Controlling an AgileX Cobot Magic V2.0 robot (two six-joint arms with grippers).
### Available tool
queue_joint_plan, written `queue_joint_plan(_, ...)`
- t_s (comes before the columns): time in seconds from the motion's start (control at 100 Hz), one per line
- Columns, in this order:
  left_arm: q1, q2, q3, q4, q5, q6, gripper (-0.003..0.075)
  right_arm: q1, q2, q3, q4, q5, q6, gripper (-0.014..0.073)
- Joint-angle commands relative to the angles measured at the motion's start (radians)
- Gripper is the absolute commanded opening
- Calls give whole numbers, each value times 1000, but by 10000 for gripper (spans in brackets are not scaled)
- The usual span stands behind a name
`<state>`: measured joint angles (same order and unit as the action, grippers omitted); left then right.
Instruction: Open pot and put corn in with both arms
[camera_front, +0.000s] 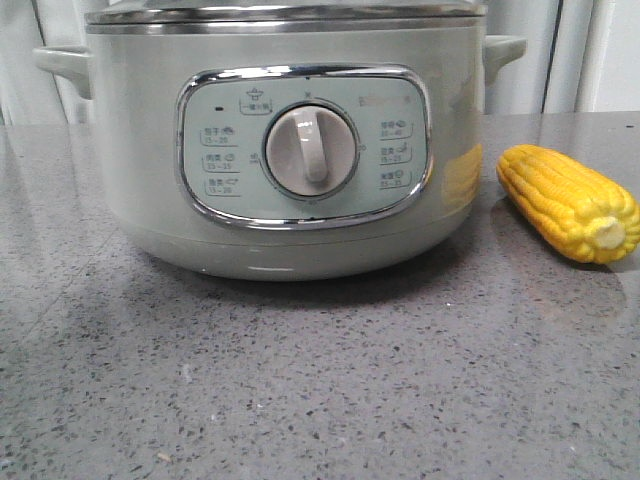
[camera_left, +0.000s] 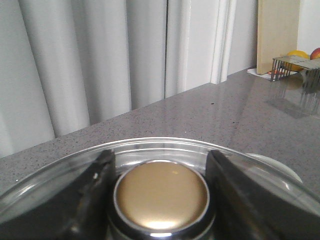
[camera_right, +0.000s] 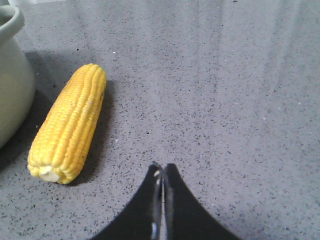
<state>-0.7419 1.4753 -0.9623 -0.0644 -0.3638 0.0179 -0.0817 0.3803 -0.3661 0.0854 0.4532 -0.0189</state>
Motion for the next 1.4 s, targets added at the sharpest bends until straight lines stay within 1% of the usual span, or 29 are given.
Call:
queue_joint_plan(0.0, -3, -36, -54, 7, -74, 6, -20, -2, 15, -30, 5, -68, -7, -64)
queue_joint_plan(0.15, -3, -63, -120, 7, -70, 16, -21, 0, 15, -44, 9, -37, -7, -64)
queue_joint_plan(0.3, -3, -101, -195, 26, -37, 55, -20, 40, 18, -85, 9, -7, -7, -63)
queue_joint_plan(0.38, -3, -127, -219, 26, -26, 57, -20, 68, 47, -127, 13, 47, -7, -59)
queue_joint_plan(0.43, -3, -148, -224, 26, -26, 62, -20, 88, 89, -161, 15, 94, -7, -38)
queue_joint_plan(0.48, -3, -178, -224, 26, -24, 75, -20, 109, 137, -198, 22, 135, -7, 4)
queue_joint_plan(0.49, -3, -183, -224, 26, -20, 84, -20, 114, 153, -209, 25, 145, -7, 29)
queue_joint_plan(0.5, -3, -187, -224, 26, -17, 89, -21, 117, 161, -215, 25, 150, -7, 29)
queue_joint_plan(0.55, -3, -222, -224, 26, 3, 131, -21, 137, 220, -256, 38, 185, -7, 102)
queue_joint_plan(0.63, 0, -271, -224, 26, 41, 175, -21, 165, 327, -328, 57, 226, -7, 258)
queue_joint_plan(0.64, 2, -276, -224, 26, 45, 175, -21, 167, 336, -333, 60, 228, -7, 258)
queue_joint_plan(0.67, 6, -300, -224, 26, 55, 175, -21, 175, 373, -356, 62, 236, -7, 306)
queue_joint_plan(0.7, 9, -319, -221, 26, 63, 175, -21, 182, 408, -382, 62, 238, -7, 334)
queue_joint_plan(0.74, 14, -349, -217, 26, 76, 175, -21, 186, 459, -408, 65, 246, -7, 358)
queue_joint_plan(0.9, 49, -462, -203, 26, 149, 175, -21, 187, 660, -520, 114, 303, -7, 356)
queue_joint_plan(1.04, 93, -547, -176, 26, 194, 175, -21, 187, 806, -589, 171, 309, -7, 356)
queue_joint_plan(1.17, 141, -605, -142, 26, 223, 175, -21, 187, 902, -624, 201, 307, -7, 356)
queue_joint_plan(1.29, 209, -658, -103, 26, 225, 175, -20, 188, 972, -629, 202, 308, -7, 354)
queue_joint_plan(1.34, 245, -678, -92, 26, 232, 175, -20, 188, 1003, -629, 202, 318, -7, 345)
queue_joint_plan(1.39, 274, -701, -77, 26, 237, 175, -20, 188, 1024, -629, 202, 331, -7, 304)
